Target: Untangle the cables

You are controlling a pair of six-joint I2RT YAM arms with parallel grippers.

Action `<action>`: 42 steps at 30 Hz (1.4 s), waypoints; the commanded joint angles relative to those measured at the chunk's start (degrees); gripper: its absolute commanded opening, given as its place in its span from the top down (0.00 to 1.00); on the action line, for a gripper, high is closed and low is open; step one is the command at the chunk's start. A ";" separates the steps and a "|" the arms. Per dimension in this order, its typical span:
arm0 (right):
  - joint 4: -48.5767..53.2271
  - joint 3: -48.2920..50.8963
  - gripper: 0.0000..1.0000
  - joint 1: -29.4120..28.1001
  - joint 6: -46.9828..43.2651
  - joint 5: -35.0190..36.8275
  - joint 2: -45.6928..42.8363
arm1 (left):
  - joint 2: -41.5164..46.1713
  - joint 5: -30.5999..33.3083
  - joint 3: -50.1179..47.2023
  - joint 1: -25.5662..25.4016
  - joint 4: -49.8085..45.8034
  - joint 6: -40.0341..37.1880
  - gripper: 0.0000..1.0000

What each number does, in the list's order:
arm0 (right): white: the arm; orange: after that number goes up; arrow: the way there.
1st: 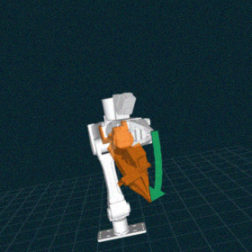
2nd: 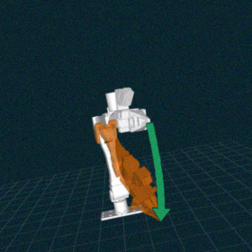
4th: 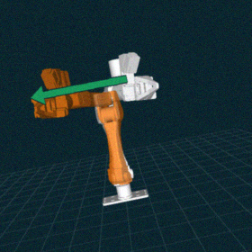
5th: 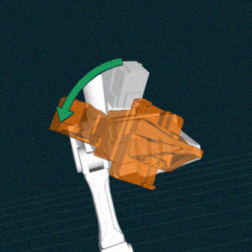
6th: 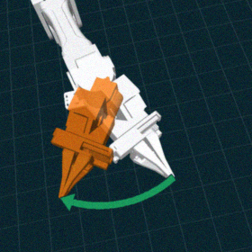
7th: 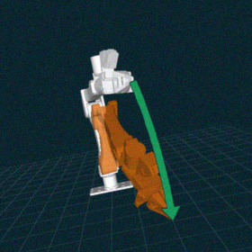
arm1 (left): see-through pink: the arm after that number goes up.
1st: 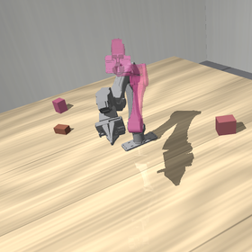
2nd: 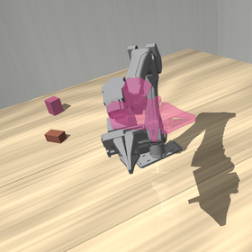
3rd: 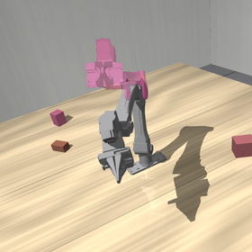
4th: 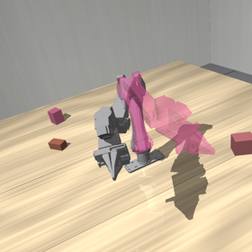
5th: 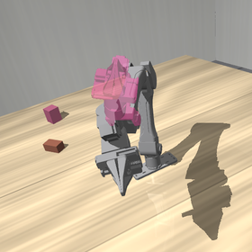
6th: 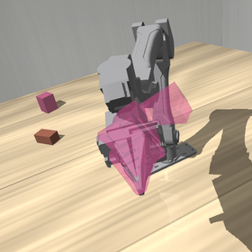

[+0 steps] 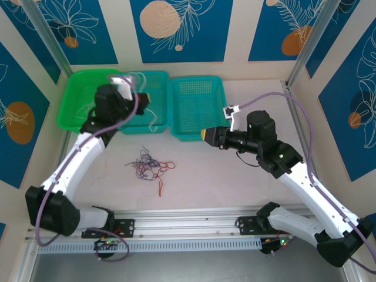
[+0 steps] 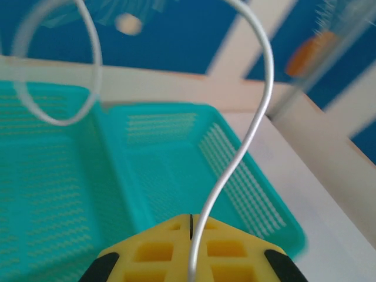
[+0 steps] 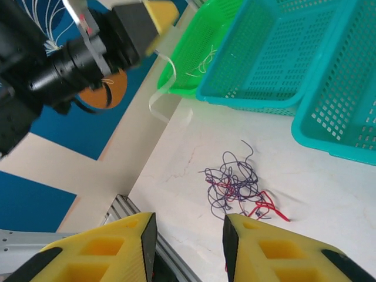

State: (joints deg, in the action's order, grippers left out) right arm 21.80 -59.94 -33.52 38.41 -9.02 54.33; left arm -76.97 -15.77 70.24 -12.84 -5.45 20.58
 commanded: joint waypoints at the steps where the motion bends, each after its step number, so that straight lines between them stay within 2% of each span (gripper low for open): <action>1: 0.30 1.37 0.58 1.11 1.65 -0.27 -0.81 | -6.11 2.63 5.89 7.51 -3.26 0.93 1.00; 8: 2.78 2.69 0.51 3.35 2.20 0.32 -4.94 | -25.06 9.46 23.10 20.38 -10.91 -1.80 1.00; 11: 5.70 1.88 0.46 4.34 1.62 0.12 -6.45 | -31.74 9.24 28.16 24.99 -13.20 0.54 1.00; 15: 8.65 1.53 0.39 4.94 1.42 0.79 -8.55 | -37.01 7.41 30.47 28.36 -13.73 1.98 1.00; 17: 8.89 2.31 0.30 5.11 2.15 1.70 -9.60 | -39.73 7.21 33.14 28.97 -16.75 0.79 0.99; 18: 9.01 2.73 0.26 5.17 2.62 2.08 -9.93 | -40.41 6.85 33.69 29.06 -17.47 0.40 0.85; 20: 9.15 3.45 0.11 5.32 3.85 3.54 -10.36 | -40.63 4.50 33.38 29.27 -17.41 0.55 0.47; 22: 8.54 4.15 0.03 5.39 4.46 3.91 -10.37 | -39.40 2.52 32.01 29.28 -16.27 1.53 0.25; 23: 8.02 4.54 0.02 5.48 4.69 3.85 -10.22 | -38.38 1.47 30.83 29.28 -15.32 2.55 0.19; 25: 7.11 4.91 0.02 5.56 4.95 3.38 -9.61 | -35.92 -0.46 28.12 29.16 -12.80 4.29 0.14; 30: 7.75 3.32 0.02 5.76 4.27 1.53 -7.21 | -27.47 -3.21 17.04 28.70 -5.58 8.79 0.11; 33: 7.92 2.95 0.03 6.06 3.57 0.20 -6.19 | -19.26 -6.47 6.08 28.13 2.64 13.92 0.11; 36: 6.55 3.47 0.05 6.10 3.68 -2.35 -4.36 | -9.72 -7.92 -3.60 25.29 7.78 16.97 0.11; 39: 4.83 3.93 0.07 5.62 3.87 -4.17 -1.74 | -0.84 -7.41 -10.20 18.55 8.45 15.91 0.12; 42: 3.36 4.13 0.07 4.45 3.39 -4.96 0.89 | 6.34 -3.30 -12.27 8.19 0.41 8.81 0.13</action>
State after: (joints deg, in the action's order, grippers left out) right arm 27.11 -55.90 -28.16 42.39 -11.07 53.76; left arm -75.50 -20.12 59.68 1.65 -2.83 33.65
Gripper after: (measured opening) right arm 0.933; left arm 0.874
